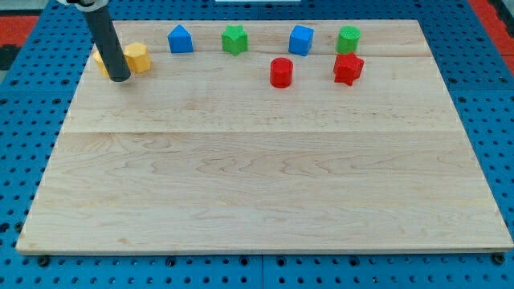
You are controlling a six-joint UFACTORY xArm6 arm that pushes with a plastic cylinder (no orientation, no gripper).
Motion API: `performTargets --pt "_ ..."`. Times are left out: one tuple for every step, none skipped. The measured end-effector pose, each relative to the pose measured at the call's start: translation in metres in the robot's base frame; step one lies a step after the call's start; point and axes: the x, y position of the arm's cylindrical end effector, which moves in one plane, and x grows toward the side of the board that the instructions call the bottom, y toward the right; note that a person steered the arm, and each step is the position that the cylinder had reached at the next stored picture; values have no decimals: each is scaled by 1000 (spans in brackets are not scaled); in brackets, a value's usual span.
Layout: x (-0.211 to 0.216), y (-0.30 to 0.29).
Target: Move the yellow hexagon towards the top left corner of the board
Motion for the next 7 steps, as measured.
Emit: performTargets --pt "0 5" --pt "0 15" --pt "0 28" --pt "17 45" --pt "21 68" --pt "-10 63" --pt "-41 48"
